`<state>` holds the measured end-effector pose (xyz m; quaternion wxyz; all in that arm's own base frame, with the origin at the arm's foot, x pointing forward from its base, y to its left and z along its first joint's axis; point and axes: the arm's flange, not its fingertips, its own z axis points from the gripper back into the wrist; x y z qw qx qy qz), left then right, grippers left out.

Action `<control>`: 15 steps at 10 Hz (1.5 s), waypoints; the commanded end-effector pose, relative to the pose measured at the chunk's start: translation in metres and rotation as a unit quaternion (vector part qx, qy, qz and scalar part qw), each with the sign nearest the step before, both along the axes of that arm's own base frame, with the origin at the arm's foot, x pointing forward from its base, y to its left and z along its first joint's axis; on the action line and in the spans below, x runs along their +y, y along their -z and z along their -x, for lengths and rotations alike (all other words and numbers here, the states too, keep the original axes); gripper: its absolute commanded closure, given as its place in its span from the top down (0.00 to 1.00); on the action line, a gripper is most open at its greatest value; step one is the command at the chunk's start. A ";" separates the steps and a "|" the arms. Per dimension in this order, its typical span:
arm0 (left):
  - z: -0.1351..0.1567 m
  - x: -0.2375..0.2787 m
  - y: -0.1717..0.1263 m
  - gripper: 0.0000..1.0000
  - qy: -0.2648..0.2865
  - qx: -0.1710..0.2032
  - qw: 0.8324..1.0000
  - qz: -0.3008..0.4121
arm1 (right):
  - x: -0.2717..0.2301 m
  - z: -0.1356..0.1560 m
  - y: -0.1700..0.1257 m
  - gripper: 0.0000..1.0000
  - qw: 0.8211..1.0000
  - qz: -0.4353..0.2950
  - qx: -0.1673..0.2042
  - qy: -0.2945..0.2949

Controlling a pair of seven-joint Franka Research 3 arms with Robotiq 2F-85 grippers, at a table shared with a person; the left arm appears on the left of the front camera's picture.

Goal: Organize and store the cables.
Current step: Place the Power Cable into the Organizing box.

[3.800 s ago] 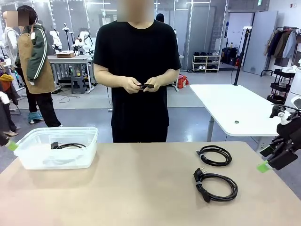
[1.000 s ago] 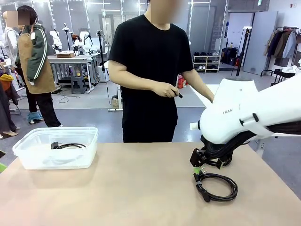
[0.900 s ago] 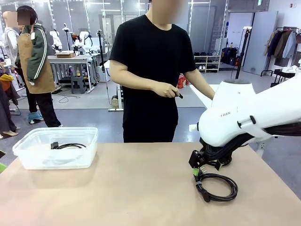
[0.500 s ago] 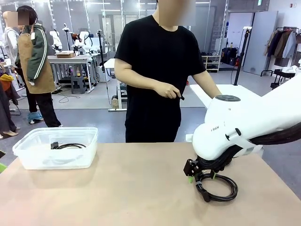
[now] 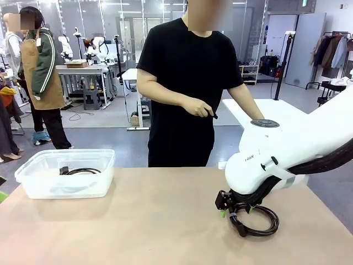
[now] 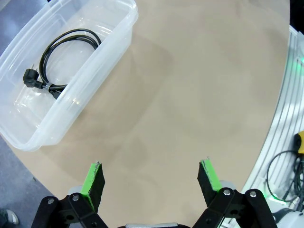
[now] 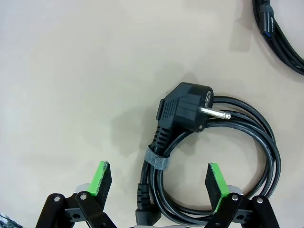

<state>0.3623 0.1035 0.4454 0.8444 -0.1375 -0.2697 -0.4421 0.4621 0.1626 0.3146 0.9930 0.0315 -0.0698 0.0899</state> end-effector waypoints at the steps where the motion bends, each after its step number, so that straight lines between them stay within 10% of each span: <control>1: -0.003 0.000 -0.003 1.00 -0.007 0.003 1.000 0.002 | 0.005 -0.009 0.007 1.00 1.000 0.015 -0.007 0.022; 5: -0.003 0.000 -0.003 1.00 -0.007 0.003 1.000 0.002 | 0.007 -0.016 0.011 0.90 1.000 0.023 0.010 0.017; 7: -0.003 0.000 -0.003 1.00 -0.007 0.003 1.000 0.002 | 0.007 -0.016 0.012 0.57 0.999 0.025 0.014 0.017; 9: -0.003 0.000 -0.003 1.00 -0.007 0.003 1.000 0.002 | 0.006 -0.015 0.013 0.00 0.999 0.028 0.018 0.014; 15: -0.003 0.000 -0.003 1.00 -0.007 0.003 1.000 0.002 | 0.006 -0.010 -0.016 0.00 0.999 0.033 0.012 0.041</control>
